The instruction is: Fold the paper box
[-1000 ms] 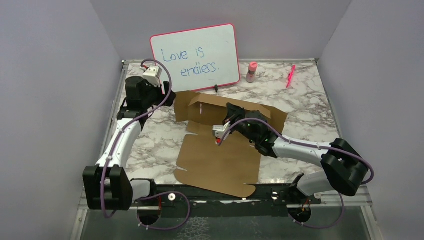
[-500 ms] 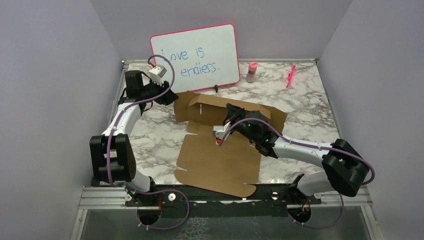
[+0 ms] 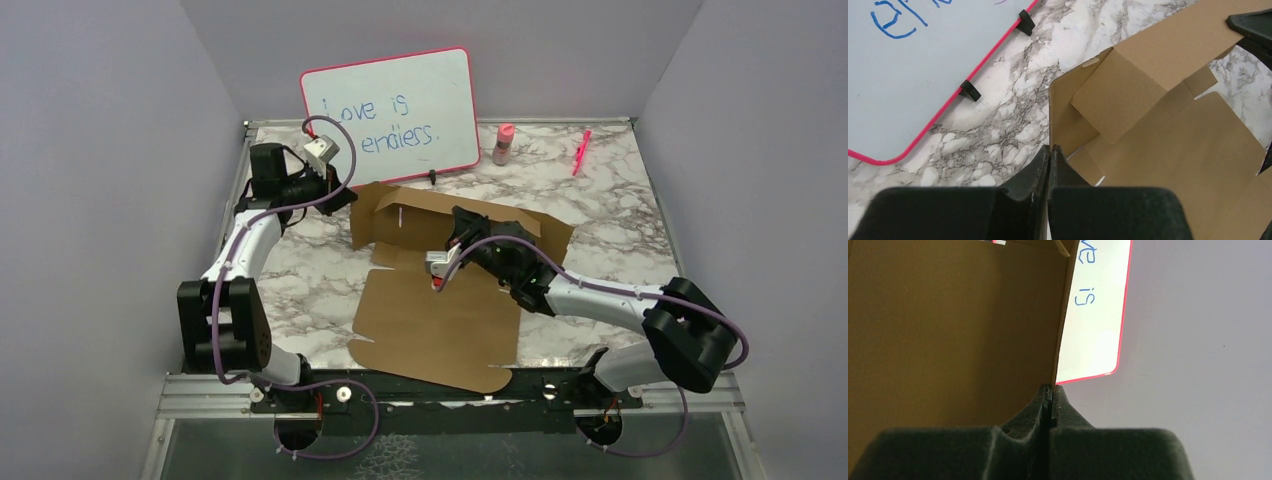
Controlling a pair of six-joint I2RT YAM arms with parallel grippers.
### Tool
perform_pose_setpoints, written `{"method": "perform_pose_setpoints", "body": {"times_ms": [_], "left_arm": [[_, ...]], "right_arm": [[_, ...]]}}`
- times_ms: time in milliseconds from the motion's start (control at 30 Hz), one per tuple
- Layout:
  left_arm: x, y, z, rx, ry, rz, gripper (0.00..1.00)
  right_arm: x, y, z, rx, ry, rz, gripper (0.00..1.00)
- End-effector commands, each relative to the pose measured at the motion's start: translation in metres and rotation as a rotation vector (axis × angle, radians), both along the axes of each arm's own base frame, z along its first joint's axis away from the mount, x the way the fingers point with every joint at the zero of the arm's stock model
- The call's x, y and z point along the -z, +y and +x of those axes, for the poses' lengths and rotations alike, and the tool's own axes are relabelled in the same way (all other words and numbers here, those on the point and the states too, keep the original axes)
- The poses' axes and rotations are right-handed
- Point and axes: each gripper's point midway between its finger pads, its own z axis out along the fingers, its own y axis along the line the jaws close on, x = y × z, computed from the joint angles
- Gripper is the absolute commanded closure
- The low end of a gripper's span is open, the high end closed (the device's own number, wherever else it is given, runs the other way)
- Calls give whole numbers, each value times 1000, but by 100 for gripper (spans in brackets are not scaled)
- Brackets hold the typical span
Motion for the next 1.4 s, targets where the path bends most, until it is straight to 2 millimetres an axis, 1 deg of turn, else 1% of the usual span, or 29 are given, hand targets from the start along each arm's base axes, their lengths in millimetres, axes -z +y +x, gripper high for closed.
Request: {"method": "perform_pose_setpoints", "body": {"times_ms": [0, 100, 200, 300, 400, 533, 667, 767, 833, 967, 1067, 1133, 1233, 1367], "left_arm": [[-28, -9, -16, 20, -98, 16, 100], [-32, -10, -19, -33, -103, 40, 100], [-39, -19, -20, -65, -125, 56, 100], [-58, -21, -16, -100, -161, 18, 100], [-72, -25, -15, -131, -201, -26, 100], [-79, -31, -14, -196, -222, -86, 100], [-65, -46, -19, -240, -224, -106, 100], [-56, -52, -22, -271, -211, -123, 100], [-54, -57, -25, -273, -211, -135, 100], [-45, -62, -29, -320, -212, -132, 100], [-37, -70, -38, -315, -208, -157, 100], [-33, -77, -44, -299, -204, -169, 100], [-25, -84, -50, -297, -187, -169, 100], [-6, -90, -58, -303, -170, -150, 100]], "right_arm": [[-15, 6, 7, -4, -39, 22, 99], [-21, 10, 12, -7, -54, 27, 99], [-26, 11, 20, 6, -72, 23, 99], [-29, 11, 31, 21, -90, 20, 99], [-33, 12, 42, 34, -105, 19, 99], [-32, 14, 48, 35, -113, 10, 99], [-29, 17, 46, 14, -120, -1, 99], [-23, 16, 43, 6, -123, -20, 99], [-20, 15, 42, 5, -123, -33, 99], [-12, 13, 39, -4, -129, -61, 99], [-6, 13, 33, -21, -128, -67, 99], [-1, 16, 28, -50, -129, -66, 99], [11, 16, 24, -51, -131, -92, 99], [19, 8, 25, -13, -151, -140, 99]]}}
